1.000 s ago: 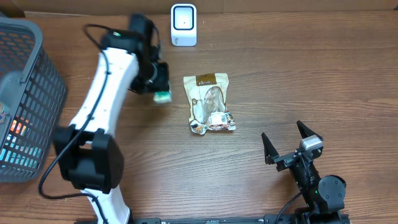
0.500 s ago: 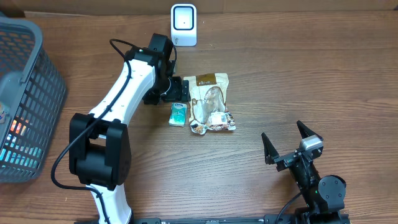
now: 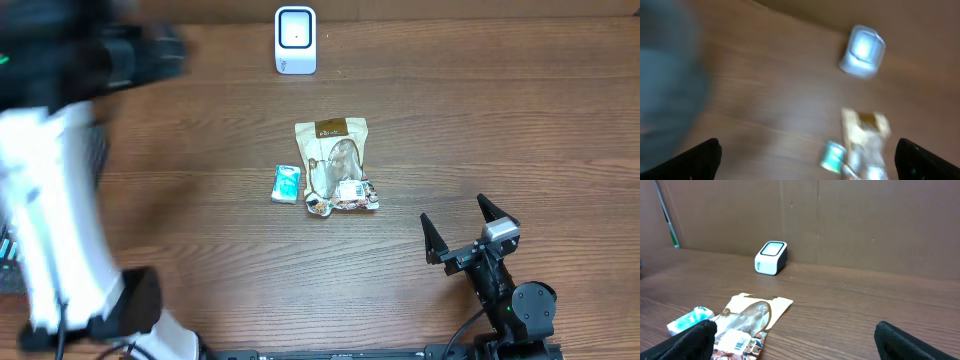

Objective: Scan the item barcode
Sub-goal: 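Reach the left gripper into the basket and grasp the orange Kleenex box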

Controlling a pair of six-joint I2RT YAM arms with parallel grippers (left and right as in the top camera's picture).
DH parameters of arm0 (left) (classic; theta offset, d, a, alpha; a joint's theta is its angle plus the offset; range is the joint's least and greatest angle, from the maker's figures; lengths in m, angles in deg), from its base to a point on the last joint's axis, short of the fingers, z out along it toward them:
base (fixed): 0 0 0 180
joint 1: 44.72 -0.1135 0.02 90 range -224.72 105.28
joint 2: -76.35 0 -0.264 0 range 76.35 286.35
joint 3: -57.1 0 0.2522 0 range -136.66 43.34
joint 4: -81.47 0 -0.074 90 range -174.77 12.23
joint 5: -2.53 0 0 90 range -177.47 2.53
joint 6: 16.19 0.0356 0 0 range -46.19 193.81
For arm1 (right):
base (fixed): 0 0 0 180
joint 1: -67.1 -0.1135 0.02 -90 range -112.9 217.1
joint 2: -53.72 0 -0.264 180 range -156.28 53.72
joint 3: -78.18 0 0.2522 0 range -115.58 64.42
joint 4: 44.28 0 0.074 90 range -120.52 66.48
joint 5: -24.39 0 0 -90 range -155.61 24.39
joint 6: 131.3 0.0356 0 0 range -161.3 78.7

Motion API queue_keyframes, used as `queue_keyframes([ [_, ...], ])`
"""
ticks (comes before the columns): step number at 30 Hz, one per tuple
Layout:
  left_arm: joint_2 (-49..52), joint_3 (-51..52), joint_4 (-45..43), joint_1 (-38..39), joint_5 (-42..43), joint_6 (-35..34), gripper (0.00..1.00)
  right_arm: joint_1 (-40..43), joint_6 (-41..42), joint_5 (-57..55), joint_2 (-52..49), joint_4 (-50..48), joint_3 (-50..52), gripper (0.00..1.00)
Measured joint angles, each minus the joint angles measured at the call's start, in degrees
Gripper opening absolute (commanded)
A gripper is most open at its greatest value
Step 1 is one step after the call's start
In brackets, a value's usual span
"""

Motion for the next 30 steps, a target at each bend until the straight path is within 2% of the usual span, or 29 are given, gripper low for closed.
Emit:
queue_keyframes([
  [6, -4.20, -3.13, 3.48, -19.34, -4.33, -0.37, 1.00, 0.00, 0.00, -0.02, 0.00, -0.02, 0.00, 1.00],
  [10, -1.75, -1.60, 3.43, -28.24, -5.03, -2.10, 0.97, 0.00, 0.00, 0.02, 0.00, -0.02, 0.00, 1.00],
  [14, 2.40, -0.46, 3.54, -34.01, -6.84, -4.94, 0.91, 0.00, 0.00, 0.00, 0.00, -0.02, 0.00, 1.00],
  [22, 12.09, -0.24, 2.75, -35.67, -7.54, -6.47, 0.91, 0.00, 0.02, -0.02, 0.00, 0.00, 0.00, 1.00],
  [30, 21.88, -0.20, 1.97, -35.67, -7.58, -4.50, 0.91, 0.00, 0.02, 0.00, 0.00, 0.00, 0.00, 1.00],
])
